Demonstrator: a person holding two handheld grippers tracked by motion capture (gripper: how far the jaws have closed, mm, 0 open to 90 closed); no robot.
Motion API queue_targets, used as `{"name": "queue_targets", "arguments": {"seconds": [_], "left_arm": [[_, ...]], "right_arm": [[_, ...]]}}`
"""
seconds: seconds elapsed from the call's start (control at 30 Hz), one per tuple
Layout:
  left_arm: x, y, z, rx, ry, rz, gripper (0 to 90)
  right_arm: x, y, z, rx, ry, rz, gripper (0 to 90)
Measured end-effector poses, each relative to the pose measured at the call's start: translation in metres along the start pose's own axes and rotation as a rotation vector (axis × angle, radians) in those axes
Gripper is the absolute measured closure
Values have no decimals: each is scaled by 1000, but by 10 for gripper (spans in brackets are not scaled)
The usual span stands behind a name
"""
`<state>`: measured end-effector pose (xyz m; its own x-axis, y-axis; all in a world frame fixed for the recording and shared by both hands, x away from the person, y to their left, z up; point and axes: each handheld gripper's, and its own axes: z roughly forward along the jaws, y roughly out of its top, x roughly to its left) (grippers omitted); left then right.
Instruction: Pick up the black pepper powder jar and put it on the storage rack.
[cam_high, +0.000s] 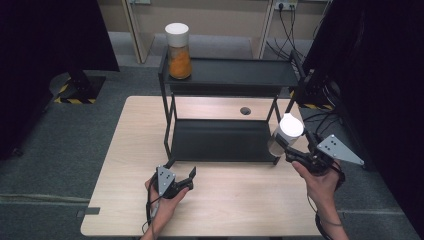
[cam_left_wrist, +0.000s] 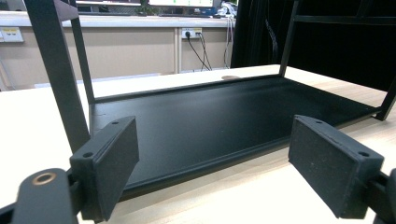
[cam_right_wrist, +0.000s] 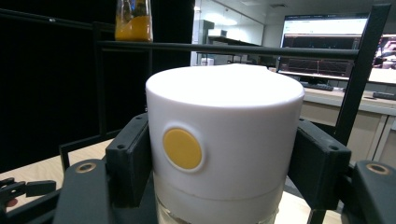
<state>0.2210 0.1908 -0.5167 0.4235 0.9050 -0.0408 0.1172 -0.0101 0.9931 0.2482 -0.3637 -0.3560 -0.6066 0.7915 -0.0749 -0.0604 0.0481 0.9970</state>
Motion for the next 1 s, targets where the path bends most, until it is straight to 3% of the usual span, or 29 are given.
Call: {"name": "queue_targets", "arguments": {"seconds": [1.0], "left_arm": [[0,1,0,3,0,1,158]], "right_arm": [[-8,35,21,-61,-26,-9,310]]}}
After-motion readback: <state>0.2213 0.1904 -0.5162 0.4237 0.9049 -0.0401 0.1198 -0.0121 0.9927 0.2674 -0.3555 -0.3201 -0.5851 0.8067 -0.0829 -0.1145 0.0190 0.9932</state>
